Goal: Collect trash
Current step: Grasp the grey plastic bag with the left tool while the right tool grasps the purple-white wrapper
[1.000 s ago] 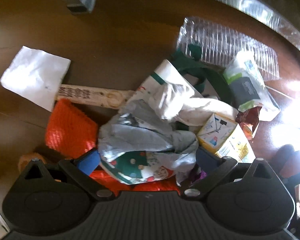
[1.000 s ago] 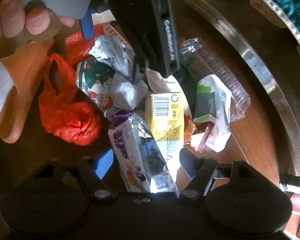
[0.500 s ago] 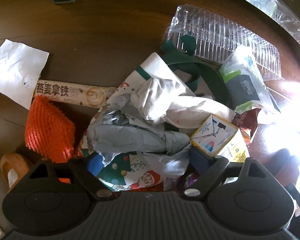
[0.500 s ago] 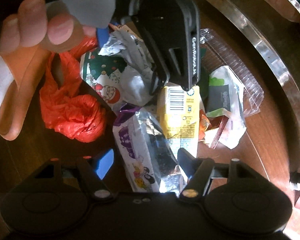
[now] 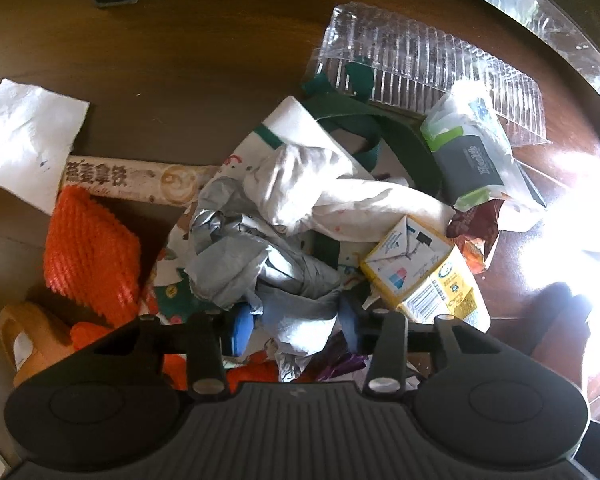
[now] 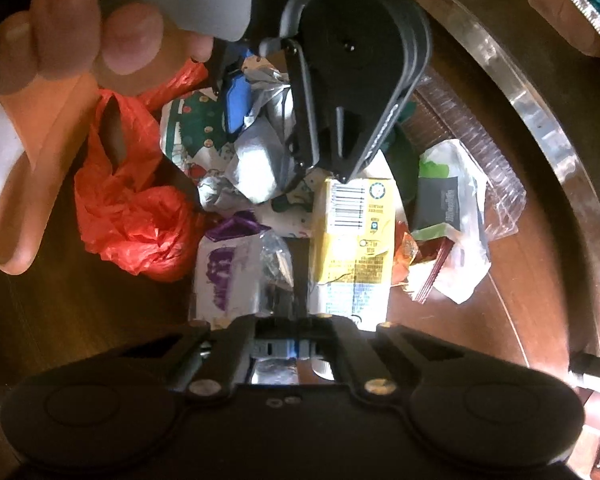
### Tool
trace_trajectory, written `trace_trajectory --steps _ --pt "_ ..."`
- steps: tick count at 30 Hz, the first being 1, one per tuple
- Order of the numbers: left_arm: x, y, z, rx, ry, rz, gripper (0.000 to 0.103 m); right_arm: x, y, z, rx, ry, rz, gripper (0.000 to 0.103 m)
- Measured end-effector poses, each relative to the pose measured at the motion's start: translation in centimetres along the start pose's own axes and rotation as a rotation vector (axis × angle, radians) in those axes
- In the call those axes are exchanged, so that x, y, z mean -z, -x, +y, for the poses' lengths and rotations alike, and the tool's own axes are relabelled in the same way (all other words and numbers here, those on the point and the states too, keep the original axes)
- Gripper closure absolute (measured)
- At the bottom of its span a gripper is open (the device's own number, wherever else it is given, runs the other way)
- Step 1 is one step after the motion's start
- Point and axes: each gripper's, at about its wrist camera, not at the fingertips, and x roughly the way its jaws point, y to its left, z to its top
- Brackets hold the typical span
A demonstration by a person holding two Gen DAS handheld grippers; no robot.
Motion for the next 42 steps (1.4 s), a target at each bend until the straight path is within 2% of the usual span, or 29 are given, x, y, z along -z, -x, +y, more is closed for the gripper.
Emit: trace_trajectory --steps 7,11,13,14,15,17,19,20,21,23,26,29,30,31,32,33,34,39,42 --pt "1.4 2.3 0.8 -0.013 -0.002 -0.015 0.06 0.1 2.2 -0.2 -0.001 0.026 -0.042 0.103" --pt "1.8 3.5 0.6 -0.007 0.0 -0.027 0.06 0.0 3.7 -0.9 -0.009 -0.008 -0.045 0.103" --pt "1.6 4.3 0.9 -0.005 -0.012 -0.041 0.06 0.0 3.9 -1.4 -0.054 -0.047 -0.027 0.095" --pt "1.3 4.6 1.2 -0.003 -0.018 -0.046 0.06 0.2 3.9 -1.5 -0.065 -0.056 -0.033 0.083" --pt "1.3 4.5 1.2 -0.003 -0.02 -0.049 0.06 0.3 3.8 -1.5 -0.063 -0.056 -0.04 0.077" --pt "1.0 4.2 1.2 -0.011 -0.022 -0.043 0.06 0.5 3.4 -1.2 -0.085 -0.053 -0.035 0.072" --pt "0.9 3.8 1.4 -0.022 -0.021 -0.027 0.06 0.7 2.7 -0.7 -0.112 -0.049 -0.014 0.062" --pt "0.8 3.4 1.5 -0.026 -0.019 -0.019 0.06 0.8 2.3 -0.3 -0.118 -0.04 -0.007 0.05" --pt "0.6 3.1 1.6 -0.029 -0.018 -0.012 0.06 1.0 1.9 0.1 -0.124 -0.024 -0.005 0.047" --pt "0.4 2.5 1.8 -0.032 -0.015 -0.002 0.06 1.1 0.8 0.9 -0.119 0.013 0.017 0.047" --pt "0.2 1.6 1.9 -0.034 -0.013 0.015 0.06 1.3 -0.9 1.4 -0.126 0.005 0.052 0.047" --pt "0.2 1.0 1.8 -0.037 -0.019 0.029 0.06 1.4 -2.4 1.7 -0.091 0.005 0.07 0.047" --pt "0.2 0.9 1.8 -0.038 -0.022 0.031 0.06 1.4 -2.7 1.7 -0.09 0.0 0.07 0.05" --pt "0.2 0.8 1.8 -0.039 -0.025 0.033 0.06 1.4 -3.0 1.7 -0.093 -0.005 0.07 0.056" --pt "0.2 0.7 1.8 -0.04 -0.025 0.034 0.06 1.3 -3.2 1.7 -0.091 -0.008 0.072 0.074" --pt "0.2 0.7 1.8 -0.041 -0.025 0.035 0.06 1.4 -3.2 1.8 -0.076 -0.005 0.073 0.086" --pt "0.1 0.6 1.8 -0.041 -0.025 0.036 0.06 1.4 -3.2 1.8 -0.068 -0.004 0.067 0.087" --pt "0.2 1.3 2.0 -0.037 -0.032 0.028 0.06 1.7 -2.4 2.6 -0.079 0.028 0.039 0.102" --pt "0.4 2.3 2.0 -0.033 -0.025 0.033 0.06 1.9 -1.0 3.4 -0.08 0.037 0.038 0.103"
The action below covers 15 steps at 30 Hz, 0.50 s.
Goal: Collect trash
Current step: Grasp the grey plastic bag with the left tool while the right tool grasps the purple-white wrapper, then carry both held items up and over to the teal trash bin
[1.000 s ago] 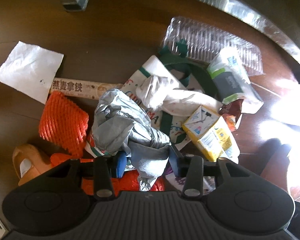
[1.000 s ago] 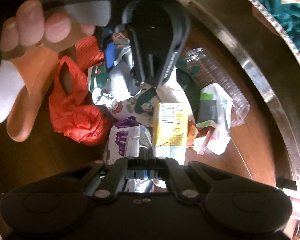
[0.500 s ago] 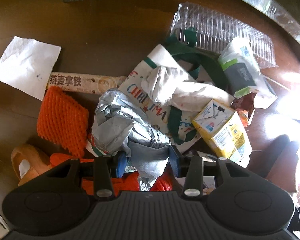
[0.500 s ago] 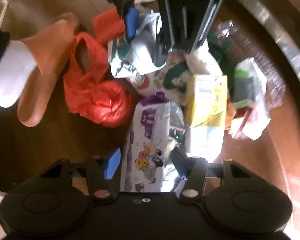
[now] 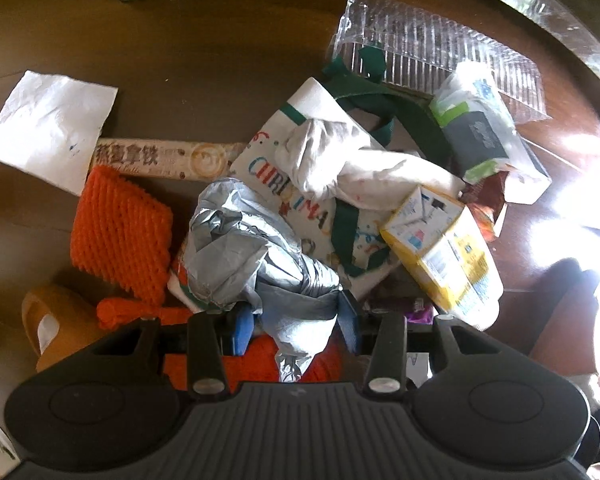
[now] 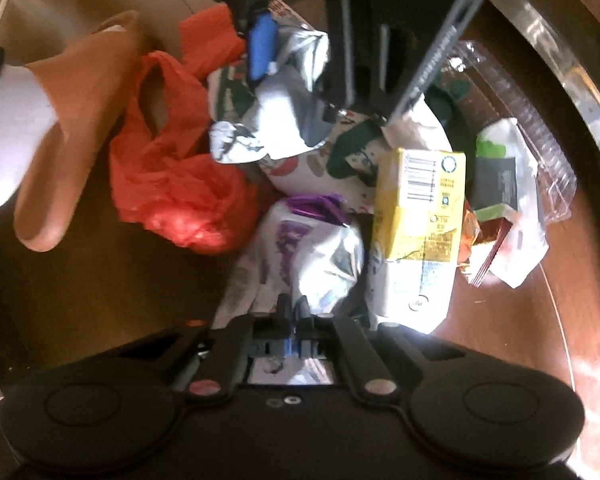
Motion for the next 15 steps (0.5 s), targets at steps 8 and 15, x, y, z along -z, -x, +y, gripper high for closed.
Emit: trace_trajectory --steps 8,15 --pt "2.3 6.1 -0.9 0.005 -0.03 -0.062 0.06 -0.8 6.4 -1.4 0.042 -0.133 -0.019 0.103" --pt "4.8 13.4 -1.6 0.072 -0.06 -0.184 0.06 -0.6 14.7 -3.0 0.156 -0.259 -0.143 0.103"
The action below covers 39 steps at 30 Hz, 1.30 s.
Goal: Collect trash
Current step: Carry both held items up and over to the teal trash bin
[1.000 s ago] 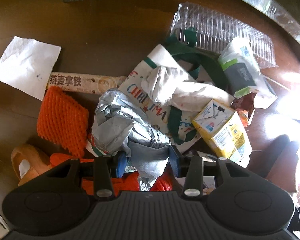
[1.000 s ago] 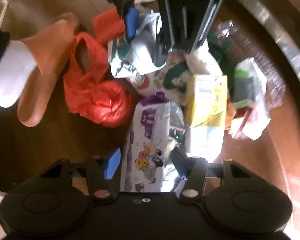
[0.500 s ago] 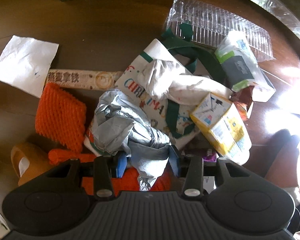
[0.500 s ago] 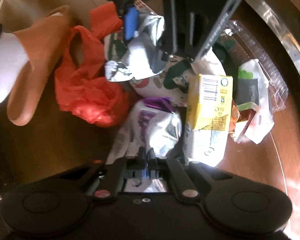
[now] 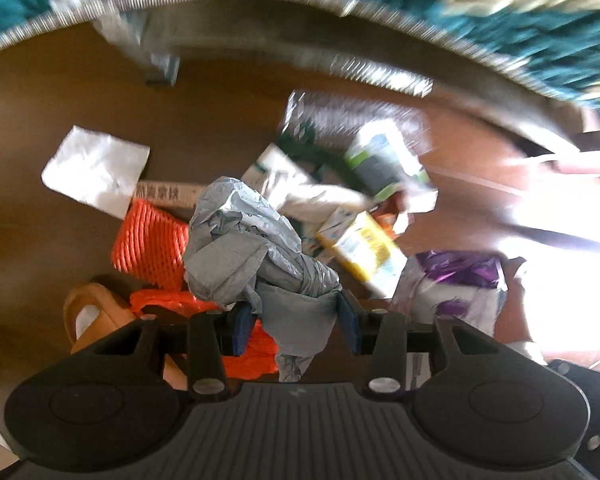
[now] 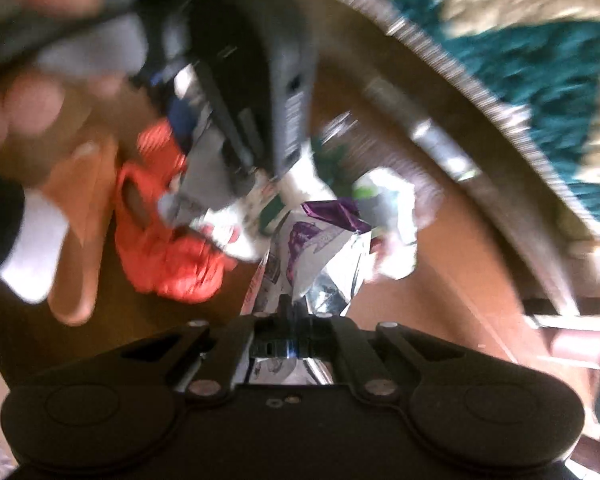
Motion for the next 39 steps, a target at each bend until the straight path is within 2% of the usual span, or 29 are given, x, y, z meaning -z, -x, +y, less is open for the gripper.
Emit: trace_trajectory --steps 4,11,16,22,30,33,39 --pt "1.3 4.6 -1.2 0.013 -0.049 -0.085 0.06 0.5 4.9 -1.5 0.059 -0.068 -0.091 0.103" --pt "5.7 13.2 -4.0 0.061 -0.141 -0.263 0.06 1.5 13.5 -2.6 0.14 -0.165 -0.246 0.103" --pt "8.5 19.8 -6.3 0.124 -0.196 -0.396 0.06 2.6 20.6 -2.7 0.199 -0.186 -0.387 0.103" --pt "11.6 27.3 -9.6 0.181 -0.26 -0.535 0.06 4.9 28.8 -3.1 0.309 -0.204 -0.536 0.103" --pt "15.9 36.0 -15.5 0.244 -0.407 -0.689 0.06 9.4 39.2 -4.8 0.444 -0.254 -0.708 0.103" --pt "17.4 39.1 -18.4 0.252 -0.48 -0.751 0.06 11.3 43.3 -5.4 0.524 -0.252 -0.783 0.103" --pt "19.3 44.7 -24.8 0.285 -0.617 -0.836 0.06 14.2 50.2 -7.8 0.623 -0.291 -0.844 0.103"
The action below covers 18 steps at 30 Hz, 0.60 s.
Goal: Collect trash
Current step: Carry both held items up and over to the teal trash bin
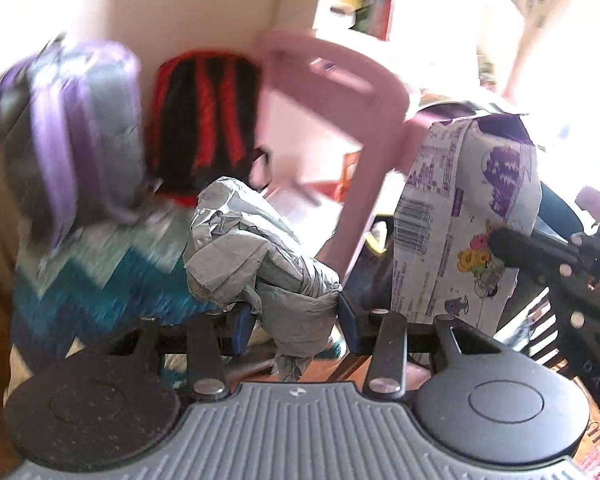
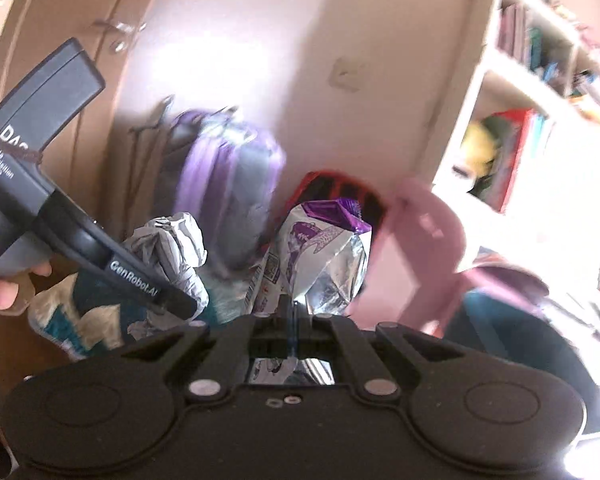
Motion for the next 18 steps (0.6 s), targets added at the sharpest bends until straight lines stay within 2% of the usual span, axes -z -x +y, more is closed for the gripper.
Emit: trace_trajectory --steps 9,18 --pt "-7.6 0.5 -9.9 0.117 -0.16 -0.069 0.06 -3.0 3.1 -9.8 0.171 -0.082 -0.004 0.103" --pt "-11.8 -3.6 -18.9 0.199 -0.32 -0.046 0.059 -1.3 2.7 -17.2 0.302 -0.164 0.086 0.103"
